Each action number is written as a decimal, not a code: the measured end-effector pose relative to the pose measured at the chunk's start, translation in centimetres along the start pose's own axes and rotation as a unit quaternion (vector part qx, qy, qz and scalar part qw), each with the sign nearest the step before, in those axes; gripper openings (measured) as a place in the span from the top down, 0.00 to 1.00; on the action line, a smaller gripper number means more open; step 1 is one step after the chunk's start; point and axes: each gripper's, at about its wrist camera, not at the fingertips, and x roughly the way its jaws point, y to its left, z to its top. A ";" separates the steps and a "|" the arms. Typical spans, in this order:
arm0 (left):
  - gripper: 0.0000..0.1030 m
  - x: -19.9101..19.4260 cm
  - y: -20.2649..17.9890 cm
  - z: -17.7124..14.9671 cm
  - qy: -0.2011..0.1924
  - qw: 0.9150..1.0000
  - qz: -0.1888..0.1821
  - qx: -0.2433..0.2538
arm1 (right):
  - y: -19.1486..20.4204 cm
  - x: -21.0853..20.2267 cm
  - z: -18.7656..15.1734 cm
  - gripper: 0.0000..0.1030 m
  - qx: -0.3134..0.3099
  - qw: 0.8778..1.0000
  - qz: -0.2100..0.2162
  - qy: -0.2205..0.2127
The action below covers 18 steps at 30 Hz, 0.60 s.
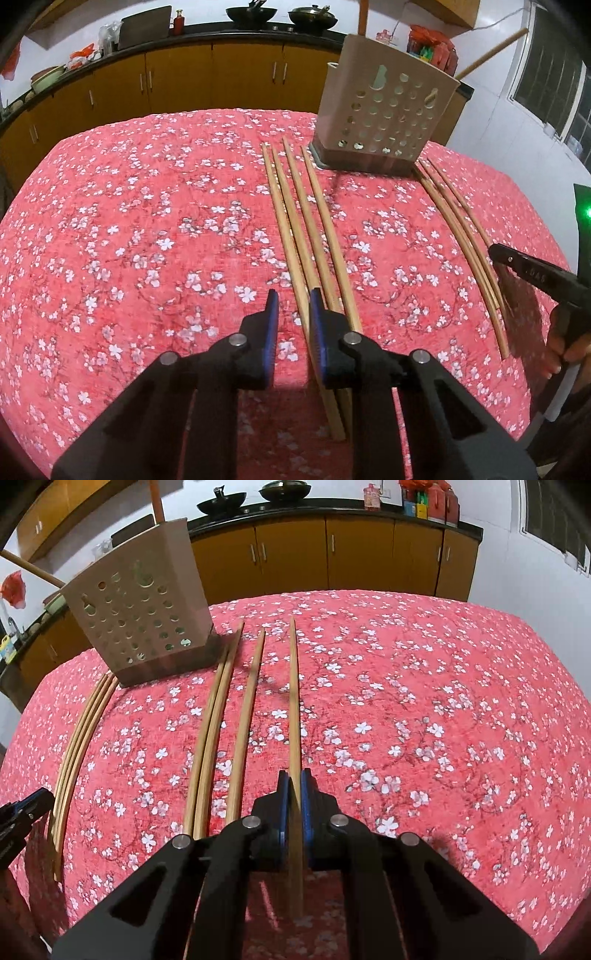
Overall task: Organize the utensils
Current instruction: 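Close the left gripper on another chopstick while the right gripper grasps one too, then raise the chopstick upright over the holder with the left gripper while the right gripper does likewise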
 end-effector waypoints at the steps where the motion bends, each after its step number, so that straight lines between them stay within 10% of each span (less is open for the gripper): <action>1: 0.82 0.1 -0.1 0.0 0.001 1.000 0.003 0.002 | 0.0 0.0 0.0 0.93 -0.001 1.000 -0.001 0.000; 18: 0.92 0.9 2.8 1.2 -0.008 0.999 0.046 -0.027 | -0.1 -0.2 -0.4 0.93 -0.006 1.000 0.001 -0.015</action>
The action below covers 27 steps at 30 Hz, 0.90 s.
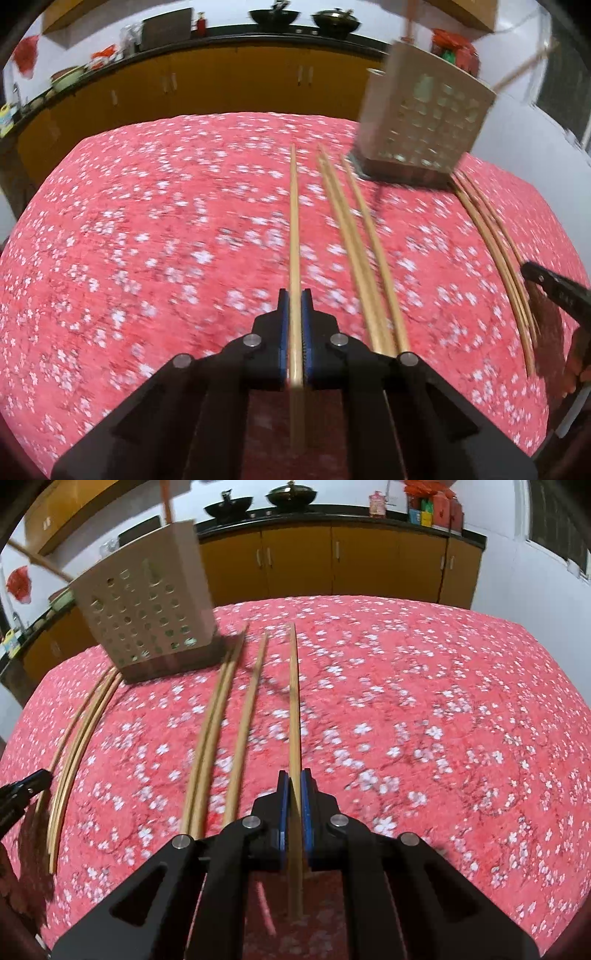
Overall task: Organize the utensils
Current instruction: 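Raise the chopstick upright over the holder with the left gripper while the right gripper does likewise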
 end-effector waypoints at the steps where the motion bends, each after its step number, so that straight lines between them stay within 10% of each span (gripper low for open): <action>1: 0.92 0.1 0.6 0.2 -0.001 1.000 -0.001 -0.009 | -0.4 0.1 0.1 0.93 0.007 1.000 -0.002 -0.002; 27: 0.91 -0.5 1.4 -0.2 -0.005 1.000 -0.008 -0.014 | -0.6 -0.2 0.0 0.92 0.005 1.000 -0.007 -0.007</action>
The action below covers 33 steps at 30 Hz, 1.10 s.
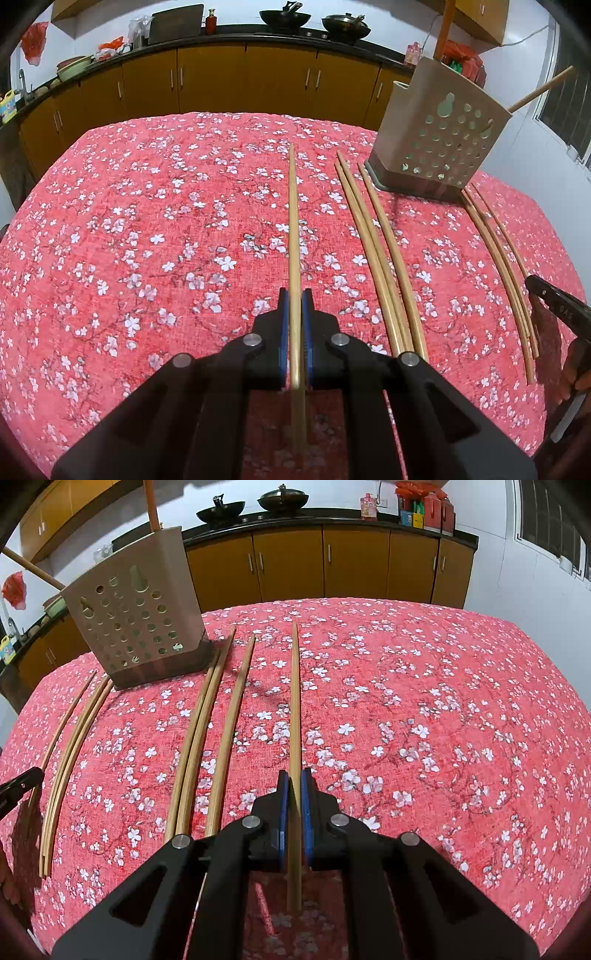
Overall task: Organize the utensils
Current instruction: 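Raise the chopstick upright over the holder with the left gripper while the right gripper does likewise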
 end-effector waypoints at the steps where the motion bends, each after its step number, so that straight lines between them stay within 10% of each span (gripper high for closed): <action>1: 0.91 0.0 0.0 0.0 0.000 1.000 0.000 0.000 | 0.0 0.0 0.0 0.92 0.000 1.000 0.000 0.000; 17: 0.92 -1.6 0.1 0.8 -0.003 1.000 -0.002 0.005 | -0.5 -3.7 1.0 0.93 0.010 0.999 0.016 -0.037; 33: 0.92 -10.9 0.1 5.3 -0.129 0.991 -0.034 -0.004 | -1.0 -10.9 4.3 0.93 0.025 0.988 0.027 -0.149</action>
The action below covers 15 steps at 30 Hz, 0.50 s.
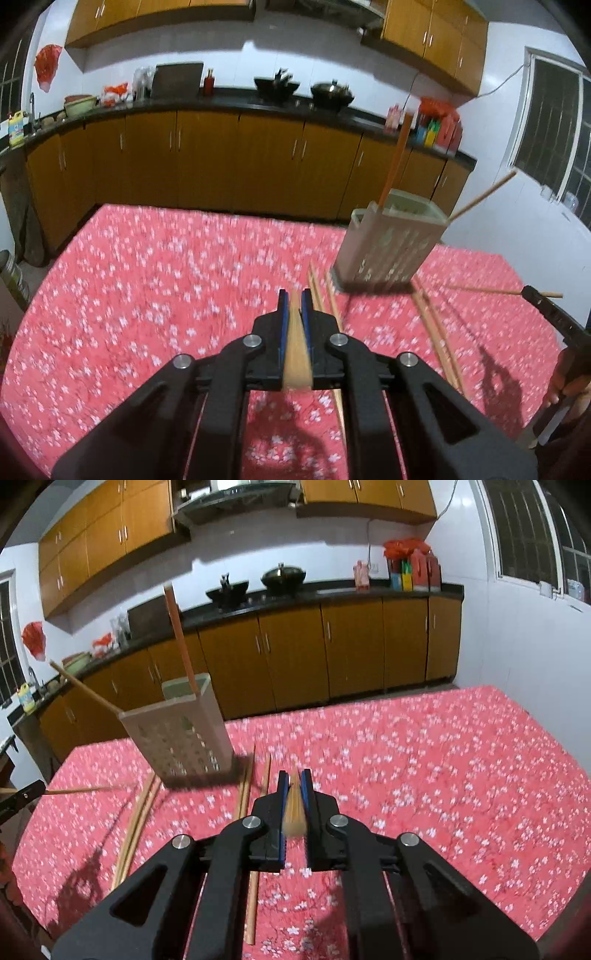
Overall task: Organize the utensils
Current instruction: 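Raise the chopstick upright over the holder with the left gripper while the right gripper does likewise, then insert the chopstick into the holder and open the left gripper while the right gripper releases its own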
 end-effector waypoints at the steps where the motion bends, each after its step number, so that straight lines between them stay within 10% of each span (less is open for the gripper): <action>1: 0.92 -0.4 -0.1 0.4 -0.007 1.000 -0.001 0.001 | 0.1 -0.4 0.4 0.93 0.000 1.000 0.001 -0.008; 15: 0.92 -3.2 -2.5 3.3 -0.048 0.998 -0.032 0.027 | 1.9 -3.3 3.7 0.93 -0.014 0.997 0.044 -0.058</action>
